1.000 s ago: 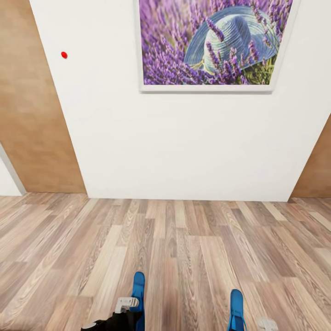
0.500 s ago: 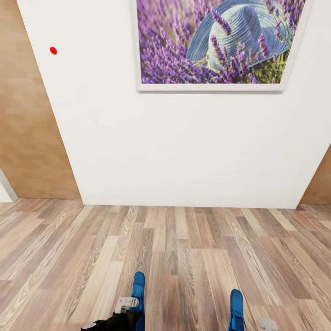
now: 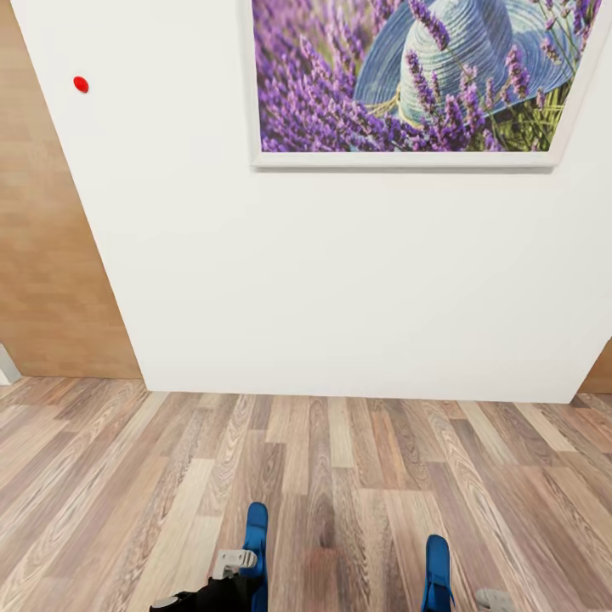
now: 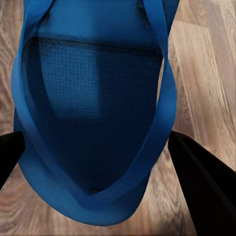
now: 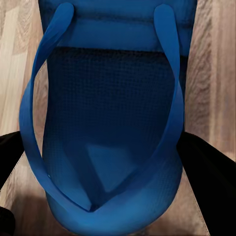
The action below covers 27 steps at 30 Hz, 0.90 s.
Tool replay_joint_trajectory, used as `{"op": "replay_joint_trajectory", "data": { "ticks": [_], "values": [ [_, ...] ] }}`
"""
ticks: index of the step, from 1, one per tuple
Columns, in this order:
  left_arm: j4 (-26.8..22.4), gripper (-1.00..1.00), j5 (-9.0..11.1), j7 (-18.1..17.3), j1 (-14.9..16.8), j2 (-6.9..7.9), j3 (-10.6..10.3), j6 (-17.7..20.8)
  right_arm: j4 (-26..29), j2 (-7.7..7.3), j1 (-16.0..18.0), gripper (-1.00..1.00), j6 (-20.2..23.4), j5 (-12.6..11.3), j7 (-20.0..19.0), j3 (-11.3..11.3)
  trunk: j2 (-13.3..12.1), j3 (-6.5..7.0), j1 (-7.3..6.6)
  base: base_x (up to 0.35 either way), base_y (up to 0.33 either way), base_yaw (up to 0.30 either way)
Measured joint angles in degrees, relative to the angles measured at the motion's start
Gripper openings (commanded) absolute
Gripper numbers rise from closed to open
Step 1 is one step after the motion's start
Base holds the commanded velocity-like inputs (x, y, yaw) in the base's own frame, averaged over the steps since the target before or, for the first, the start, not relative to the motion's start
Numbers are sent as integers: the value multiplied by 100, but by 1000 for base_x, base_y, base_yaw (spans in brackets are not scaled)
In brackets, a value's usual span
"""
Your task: In the bedroom, move the book from the bed onto either nightstand, and place the two sandals side by side next to the bed.
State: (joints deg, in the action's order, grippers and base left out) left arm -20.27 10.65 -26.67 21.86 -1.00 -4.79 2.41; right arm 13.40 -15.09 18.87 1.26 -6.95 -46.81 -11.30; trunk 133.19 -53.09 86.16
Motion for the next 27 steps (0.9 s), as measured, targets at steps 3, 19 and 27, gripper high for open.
{"op": "replay_joint_trajectory", "data": {
  "ticks": [3,19,27],
  "values": [
    [0,-100,-1,1,0,0,0,0,0,0,0,-100,0,0,0,0,0,0,0,330,0,152],
    [1,-100,-2,0,1,0,0,0,1,0,-1,-100,0,-1,1,0,0,0,0,329,0,10],
    [1,-100,-1,0,1,0,-2,0,1,0,-1,-100,0,-1,8,0,0,0,0,330,0,0]
  ]
}}
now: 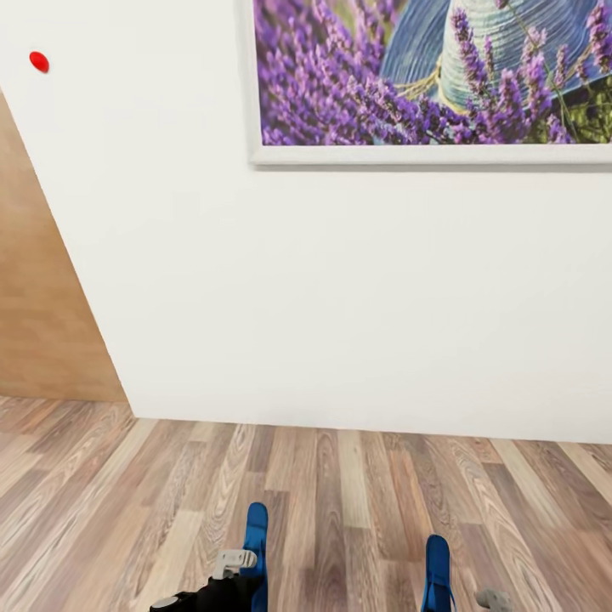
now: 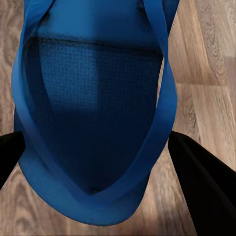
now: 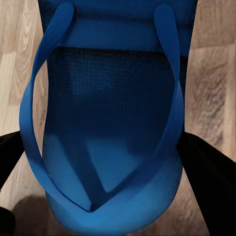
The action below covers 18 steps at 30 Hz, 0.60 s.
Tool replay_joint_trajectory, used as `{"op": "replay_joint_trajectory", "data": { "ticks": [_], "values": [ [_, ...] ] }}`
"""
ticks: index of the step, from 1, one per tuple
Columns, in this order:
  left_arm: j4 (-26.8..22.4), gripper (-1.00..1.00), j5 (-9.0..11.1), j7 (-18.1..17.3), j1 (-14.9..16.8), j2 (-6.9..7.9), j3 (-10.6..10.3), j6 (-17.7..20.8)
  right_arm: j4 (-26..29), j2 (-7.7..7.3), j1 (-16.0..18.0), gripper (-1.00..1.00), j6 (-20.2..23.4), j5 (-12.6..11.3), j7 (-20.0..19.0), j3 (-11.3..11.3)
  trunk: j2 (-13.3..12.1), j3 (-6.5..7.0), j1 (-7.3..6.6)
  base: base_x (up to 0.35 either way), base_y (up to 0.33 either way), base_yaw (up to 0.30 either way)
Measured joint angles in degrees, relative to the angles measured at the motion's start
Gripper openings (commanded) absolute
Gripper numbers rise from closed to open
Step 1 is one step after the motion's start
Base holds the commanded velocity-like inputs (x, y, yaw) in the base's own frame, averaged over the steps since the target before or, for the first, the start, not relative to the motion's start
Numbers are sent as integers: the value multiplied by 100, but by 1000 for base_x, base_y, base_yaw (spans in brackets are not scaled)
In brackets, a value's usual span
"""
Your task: In the bedroom, move the book from the bed onto either nightstand, and place the two sandals side by side next to the bed.
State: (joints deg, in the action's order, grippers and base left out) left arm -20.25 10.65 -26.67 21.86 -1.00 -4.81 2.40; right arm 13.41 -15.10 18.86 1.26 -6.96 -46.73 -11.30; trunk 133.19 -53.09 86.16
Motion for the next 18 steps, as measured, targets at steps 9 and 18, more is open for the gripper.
{"op": "replay_joint_trajectory", "data": {
  "ticks": [9,18],
  "values": [
    [-2,-100,-4,0,-1,-2,-6,0,-2,1,2,-100,0,2,2,0,0,-1,0,329,0,100],
    [-2,-100,-4,1,-2,-8,-7,0,-2,1,2,-100,0,2,1,0,0,-15,0,330,0,269]
  ]
}}
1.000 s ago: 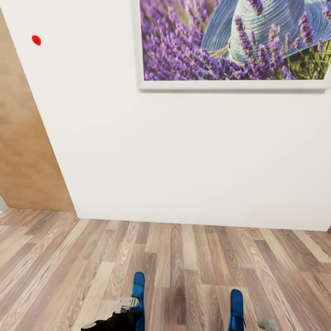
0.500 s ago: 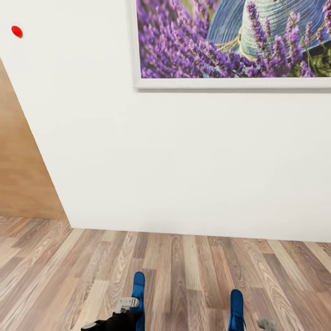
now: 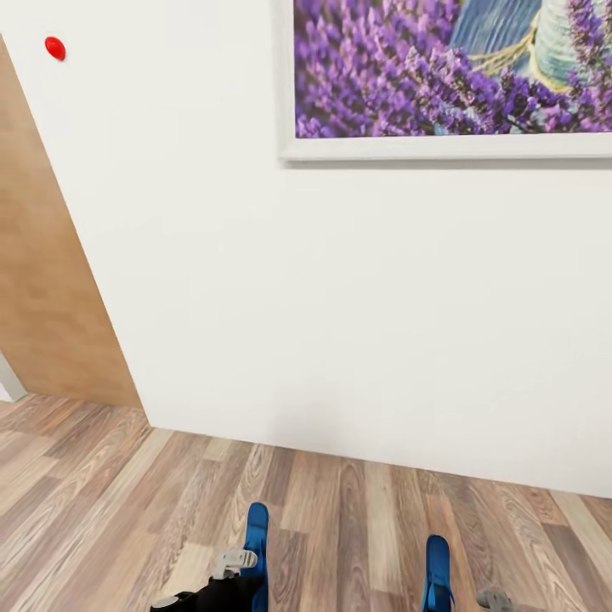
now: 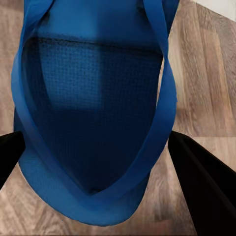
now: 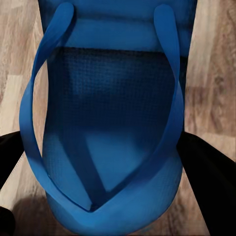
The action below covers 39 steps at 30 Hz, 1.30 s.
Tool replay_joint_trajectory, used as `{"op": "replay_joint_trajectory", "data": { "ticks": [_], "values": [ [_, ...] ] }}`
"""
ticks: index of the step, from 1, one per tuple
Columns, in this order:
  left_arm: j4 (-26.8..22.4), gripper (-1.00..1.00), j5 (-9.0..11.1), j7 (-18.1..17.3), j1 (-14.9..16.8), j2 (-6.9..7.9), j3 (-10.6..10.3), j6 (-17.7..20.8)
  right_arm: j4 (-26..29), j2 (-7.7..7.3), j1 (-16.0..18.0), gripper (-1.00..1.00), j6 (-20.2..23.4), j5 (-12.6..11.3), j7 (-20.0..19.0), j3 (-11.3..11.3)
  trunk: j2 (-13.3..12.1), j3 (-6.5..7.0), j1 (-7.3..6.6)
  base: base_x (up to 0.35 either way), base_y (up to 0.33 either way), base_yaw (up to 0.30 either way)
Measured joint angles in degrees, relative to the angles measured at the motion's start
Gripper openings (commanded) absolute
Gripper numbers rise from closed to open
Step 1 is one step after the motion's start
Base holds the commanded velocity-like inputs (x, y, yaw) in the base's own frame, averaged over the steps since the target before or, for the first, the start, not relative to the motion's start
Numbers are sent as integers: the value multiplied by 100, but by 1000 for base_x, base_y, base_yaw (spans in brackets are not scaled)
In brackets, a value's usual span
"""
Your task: In the bedroom, move the book from the bed onto either nightstand, and place the two sandals side by side next to the bed.
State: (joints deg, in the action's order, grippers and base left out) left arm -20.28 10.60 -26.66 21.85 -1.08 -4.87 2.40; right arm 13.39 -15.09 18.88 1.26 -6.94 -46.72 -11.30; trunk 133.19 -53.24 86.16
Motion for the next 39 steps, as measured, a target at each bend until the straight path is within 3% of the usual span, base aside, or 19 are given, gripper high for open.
{"op": "replay_joint_trajectory", "data": {
  "ticks": [20,39],
  "values": [
    [0,-100,-4,-1,0,0,0,0,0,0,0,-100,0,0,0,0,0,-1,0,325,0,132],
    [-1,-100,0,-1,0,0,1,-4,0,0,0,-100,0,0,0,0,0,-1,3,25,0,292]
  ]
}}
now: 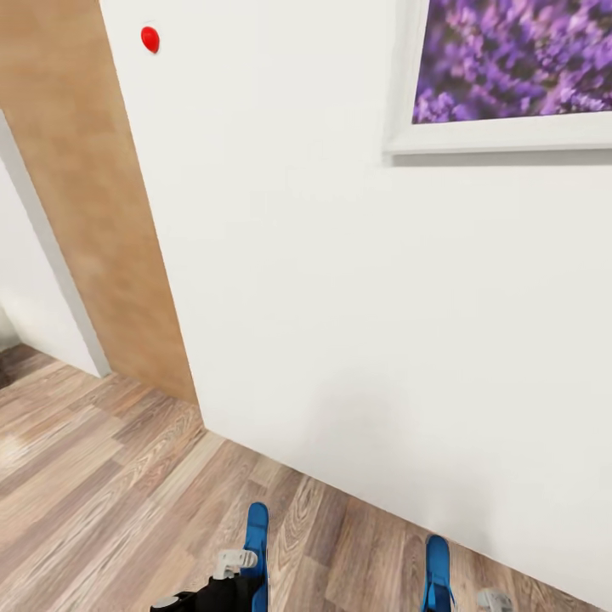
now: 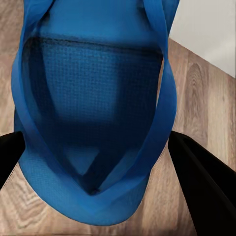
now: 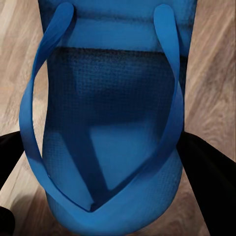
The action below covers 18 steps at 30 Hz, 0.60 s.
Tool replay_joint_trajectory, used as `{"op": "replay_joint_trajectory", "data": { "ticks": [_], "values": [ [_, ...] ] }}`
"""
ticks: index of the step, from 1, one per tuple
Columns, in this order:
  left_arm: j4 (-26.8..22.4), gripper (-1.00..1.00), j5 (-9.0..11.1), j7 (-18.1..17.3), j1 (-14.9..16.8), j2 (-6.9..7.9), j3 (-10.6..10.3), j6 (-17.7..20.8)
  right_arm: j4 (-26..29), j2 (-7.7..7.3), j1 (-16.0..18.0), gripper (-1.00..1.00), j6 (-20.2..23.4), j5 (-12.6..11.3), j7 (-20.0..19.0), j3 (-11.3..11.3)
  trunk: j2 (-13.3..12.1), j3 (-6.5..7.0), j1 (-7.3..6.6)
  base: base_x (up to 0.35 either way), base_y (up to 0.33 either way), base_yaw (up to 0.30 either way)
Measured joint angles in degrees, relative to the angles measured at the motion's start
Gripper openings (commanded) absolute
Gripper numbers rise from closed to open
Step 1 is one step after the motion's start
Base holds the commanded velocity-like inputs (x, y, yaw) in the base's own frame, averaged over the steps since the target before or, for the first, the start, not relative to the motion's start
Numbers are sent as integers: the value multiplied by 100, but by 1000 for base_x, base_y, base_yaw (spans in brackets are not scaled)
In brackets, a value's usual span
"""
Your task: In the bedroom, move the book from the bed onto either nightstand, and place the two sandals side by side next to the bed.
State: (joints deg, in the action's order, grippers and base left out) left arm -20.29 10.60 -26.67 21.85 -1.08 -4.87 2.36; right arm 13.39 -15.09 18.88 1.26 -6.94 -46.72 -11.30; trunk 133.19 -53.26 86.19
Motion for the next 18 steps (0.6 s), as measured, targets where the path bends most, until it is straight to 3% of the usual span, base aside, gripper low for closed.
{"op": "replay_joint_trajectory", "data": {
  "ticks": [6,18],
  "values": [
    [0,-100,0,0,0,0,0,2,0,0,0,-100,0,1,0,1,0,0,-1,63,0,293],
    [1,-100,-2,0,0,0,0,4,0,0,0,-100,0,0,0,0,0,0,-2,280,0,293]
  ]
}}
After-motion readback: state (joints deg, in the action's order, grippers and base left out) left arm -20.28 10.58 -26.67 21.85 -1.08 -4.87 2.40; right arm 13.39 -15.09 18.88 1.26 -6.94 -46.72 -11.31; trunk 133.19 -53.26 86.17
